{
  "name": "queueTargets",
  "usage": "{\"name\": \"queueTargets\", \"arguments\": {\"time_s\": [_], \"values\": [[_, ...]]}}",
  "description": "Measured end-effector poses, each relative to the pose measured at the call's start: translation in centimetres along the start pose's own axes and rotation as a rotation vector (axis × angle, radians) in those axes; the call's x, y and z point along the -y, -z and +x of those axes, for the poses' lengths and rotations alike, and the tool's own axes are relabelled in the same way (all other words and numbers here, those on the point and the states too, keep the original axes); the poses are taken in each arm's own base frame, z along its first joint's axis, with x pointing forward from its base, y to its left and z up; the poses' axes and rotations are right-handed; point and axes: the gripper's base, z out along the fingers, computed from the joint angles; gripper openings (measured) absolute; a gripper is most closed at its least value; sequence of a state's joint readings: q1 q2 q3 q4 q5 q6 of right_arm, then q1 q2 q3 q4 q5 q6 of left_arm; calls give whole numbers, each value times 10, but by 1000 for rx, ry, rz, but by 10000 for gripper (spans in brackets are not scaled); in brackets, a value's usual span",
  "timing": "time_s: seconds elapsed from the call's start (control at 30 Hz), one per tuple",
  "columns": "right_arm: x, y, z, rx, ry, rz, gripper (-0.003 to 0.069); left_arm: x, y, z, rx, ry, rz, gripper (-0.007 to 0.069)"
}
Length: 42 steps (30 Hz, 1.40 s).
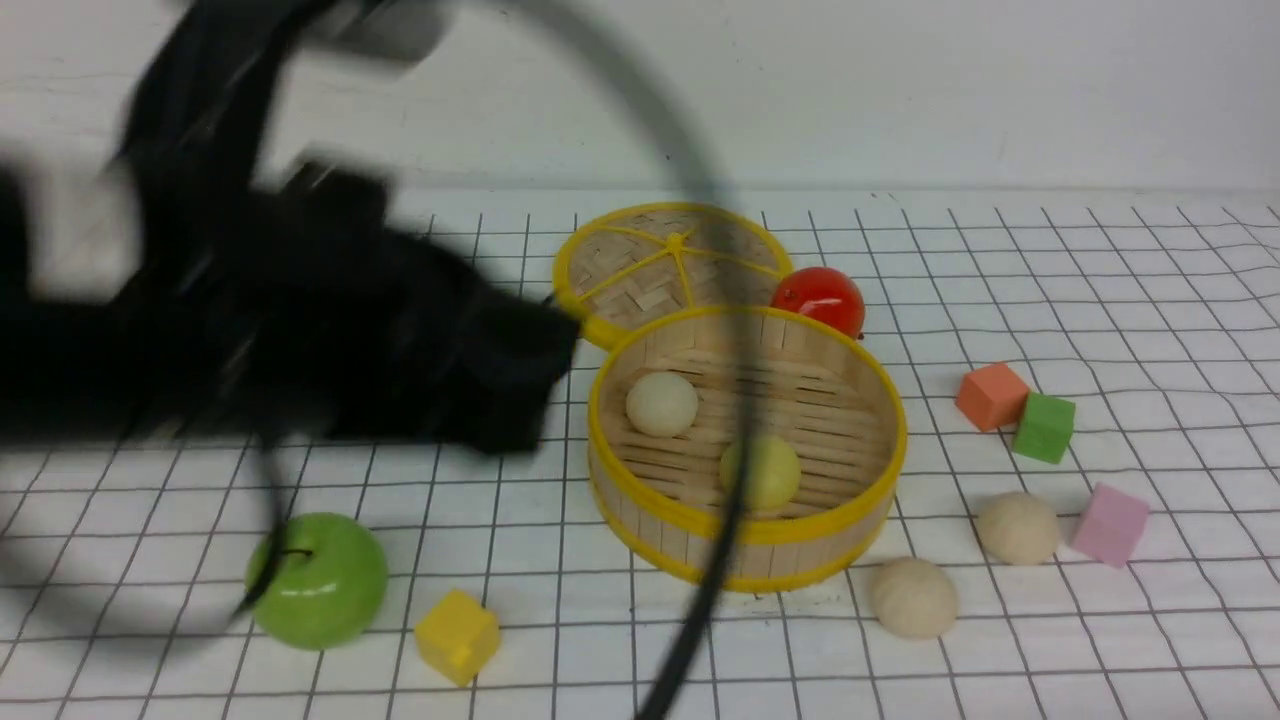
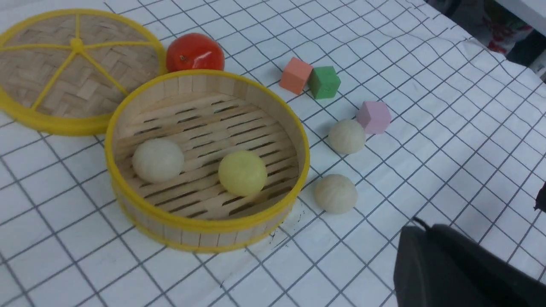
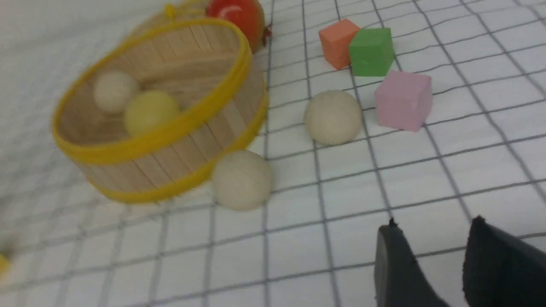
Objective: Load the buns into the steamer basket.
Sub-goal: Use the right arm to grab a steamed stuffed bun
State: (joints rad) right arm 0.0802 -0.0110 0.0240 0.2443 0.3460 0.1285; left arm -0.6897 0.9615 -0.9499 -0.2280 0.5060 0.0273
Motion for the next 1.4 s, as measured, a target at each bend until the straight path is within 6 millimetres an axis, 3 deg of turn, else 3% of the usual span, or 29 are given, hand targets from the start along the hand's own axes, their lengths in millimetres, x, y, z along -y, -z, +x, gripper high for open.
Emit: {"name": "queueTargets", "arguments": {"time_s": [0.2, 0.33, 0.43, 0.53, 0.57, 0.67, 0.77, 0.87, 0.93, 1.0, 1.17, 1.27, 1.4], "values": [[-6, 2, -18, 191, -383, -106, 241, -14, 43, 96, 95, 20, -7, -13], [-17, 9, -35, 192, -461, -165, 200, -21, 57, 132, 206, 23, -7, -13], [-39, 18, -68, 96, -339, -198, 131, -25, 63, 149, 286, 23, -5, -13], [-59, 14, -100, -92, -149, -196, 50, -26, 62, 156, 297, 32, -6, -13], [-66, 3, -111, -227, -73, -184, 15, -27, 62, 156, 302, 34, -6, -13], [-75, -17, -132, -391, 21, -166, -1, -27, 61, 156, 305, 37, -6, -13], [-79, -66, -150, -666, 64, -123, -1, -27, 62, 156, 306, 38, -5, -13], [-83, -105, -152, -789, 90, -114, -1, -27, 62, 156, 306, 38, -5, -13], [-88, -116, -151, -813, 113, -120, -1, -27, 62, 156, 306, 38, -5, -13], [-100, -145, -138, -879, 168, -111, 0, -27, 62, 156, 306, 38, -5, -13], [-115, -182, -112, -974, 264, -53, 28, -27, 62, 156, 306, 38, -5, -13], [-118, -211, -91, -1025, 295, -1, 103, -27, 62, 156, 306, 38, -5, -13], [-116, -230, -79, -1029, 297, 18, 205, -27, 62, 156, 306, 38, -5, -13]]}}
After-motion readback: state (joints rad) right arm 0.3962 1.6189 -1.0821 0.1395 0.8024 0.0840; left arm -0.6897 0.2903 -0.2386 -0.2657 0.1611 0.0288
